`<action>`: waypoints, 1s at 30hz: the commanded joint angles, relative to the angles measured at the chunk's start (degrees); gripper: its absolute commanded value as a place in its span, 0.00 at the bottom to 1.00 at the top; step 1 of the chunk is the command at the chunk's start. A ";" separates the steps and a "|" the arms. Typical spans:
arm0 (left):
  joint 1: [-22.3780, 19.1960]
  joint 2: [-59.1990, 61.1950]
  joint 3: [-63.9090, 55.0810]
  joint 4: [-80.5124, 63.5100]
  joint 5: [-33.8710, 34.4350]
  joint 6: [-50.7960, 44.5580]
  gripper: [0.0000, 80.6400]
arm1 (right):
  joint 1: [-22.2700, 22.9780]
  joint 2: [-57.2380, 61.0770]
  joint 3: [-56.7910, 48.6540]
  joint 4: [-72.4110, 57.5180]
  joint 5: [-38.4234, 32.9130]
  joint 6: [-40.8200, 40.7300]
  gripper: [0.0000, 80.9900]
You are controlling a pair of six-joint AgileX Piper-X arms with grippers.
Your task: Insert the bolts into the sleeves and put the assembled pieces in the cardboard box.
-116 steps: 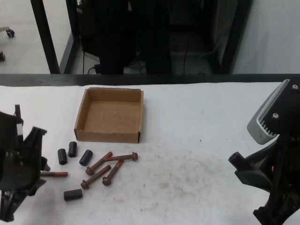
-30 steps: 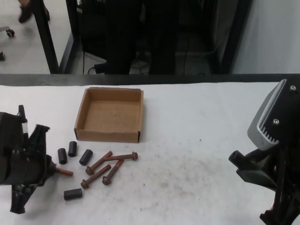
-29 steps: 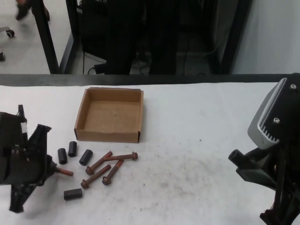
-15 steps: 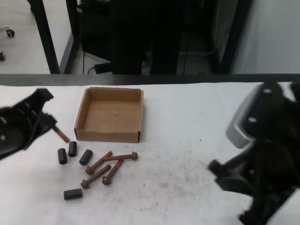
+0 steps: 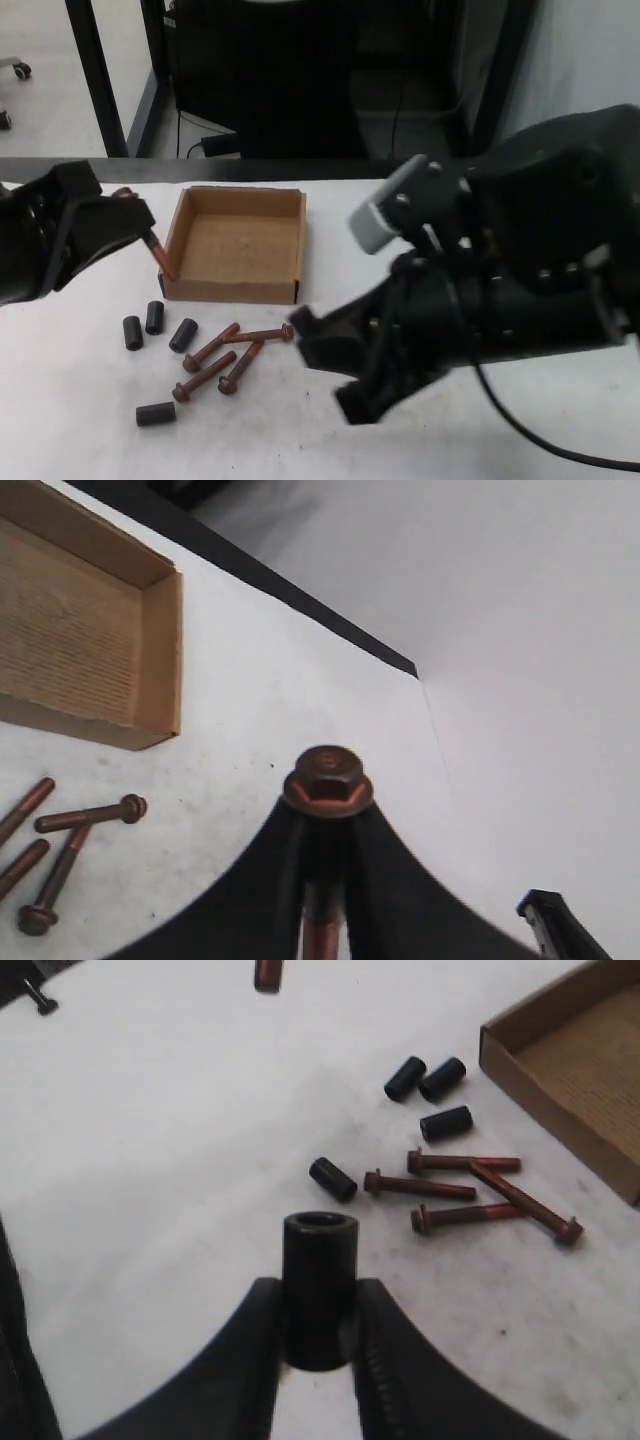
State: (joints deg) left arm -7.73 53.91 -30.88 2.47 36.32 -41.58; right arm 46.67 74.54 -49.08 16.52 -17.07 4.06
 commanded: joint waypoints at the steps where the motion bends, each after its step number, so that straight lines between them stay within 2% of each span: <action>1: -0.22 -0.68 -0.17 -2.47 1.64 0.69 0.01 | 0.75 0.54 -0.71 -3.89 -0.88 2.15 0.00; 6: -0.22 -0.68 -0.17 -4.54 4.24 3.09 0.01 | 2.16 1.86 -0.71 -7.92 -1.30 6.73 0.00; 18: -0.37 -0.68 -0.17 -10.38 12.61 3.35 0.01 | 2.47 2.48 -0.79 -13.02 -2.15 10.16 0.00; 30: -0.37 -0.68 -0.03 -11.78 15.69 1.77 0.01 | 2.47 2.50 -0.79 -16.17 -3.71 12.56 0.00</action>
State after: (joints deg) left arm -7.98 53.91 -30.80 -7.91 51.13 -39.79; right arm 49.01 77.19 -49.16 1.70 -20.09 16.16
